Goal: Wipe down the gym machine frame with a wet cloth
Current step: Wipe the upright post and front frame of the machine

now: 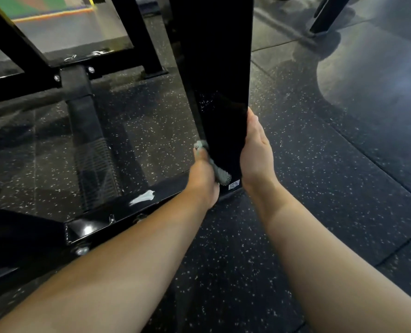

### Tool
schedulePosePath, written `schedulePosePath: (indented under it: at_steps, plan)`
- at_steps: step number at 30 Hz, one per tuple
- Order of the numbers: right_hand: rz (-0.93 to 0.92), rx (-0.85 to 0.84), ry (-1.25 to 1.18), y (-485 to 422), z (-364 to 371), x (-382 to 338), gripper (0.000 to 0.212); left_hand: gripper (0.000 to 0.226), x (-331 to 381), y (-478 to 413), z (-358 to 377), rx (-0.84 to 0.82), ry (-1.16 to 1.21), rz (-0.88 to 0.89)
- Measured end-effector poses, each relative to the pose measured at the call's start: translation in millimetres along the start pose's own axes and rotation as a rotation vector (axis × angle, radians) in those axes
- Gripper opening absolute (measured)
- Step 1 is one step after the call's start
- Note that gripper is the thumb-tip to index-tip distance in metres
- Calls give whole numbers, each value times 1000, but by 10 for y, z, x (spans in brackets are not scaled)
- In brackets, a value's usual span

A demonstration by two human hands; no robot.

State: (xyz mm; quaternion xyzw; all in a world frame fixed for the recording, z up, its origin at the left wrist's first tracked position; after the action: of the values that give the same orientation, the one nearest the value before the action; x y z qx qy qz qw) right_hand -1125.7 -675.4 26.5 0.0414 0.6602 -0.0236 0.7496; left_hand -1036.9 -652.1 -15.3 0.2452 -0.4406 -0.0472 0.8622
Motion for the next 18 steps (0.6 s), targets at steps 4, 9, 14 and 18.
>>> schedulePosePath:
  at_steps: [4, 9, 14, 18]
  plan:
    - [-15, -45, -65, -37, 14, 31, 52, 44, 338, 185, 88, -84, 51, 153]
    - [65, -132, -92, -55, 72, 30, 59, 66, 1072, 773, 385, -87, -409, 852]
    - [122, -194, -177, -38, 41, -34, 57, 62, 1343, 993, 587, 180, -1091, 1533]
    - [160, -118, -191, 36, 35, -161, 56, 56, 1004, 660, 494, 270, -1751, 1725]
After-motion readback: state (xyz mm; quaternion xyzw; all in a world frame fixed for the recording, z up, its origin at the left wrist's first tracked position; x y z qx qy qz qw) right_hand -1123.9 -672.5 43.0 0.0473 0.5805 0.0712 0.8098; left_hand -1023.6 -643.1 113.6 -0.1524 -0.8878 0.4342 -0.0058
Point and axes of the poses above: each hand's wrist, its own y-axis away from the middle knuckle, its own z-axis out of the palm, x = y × z, the point moved 5 cm from there along -y, towards the middle knuckle, and after that the axes turned 2 degrees about -y, right-handed, at the moved point
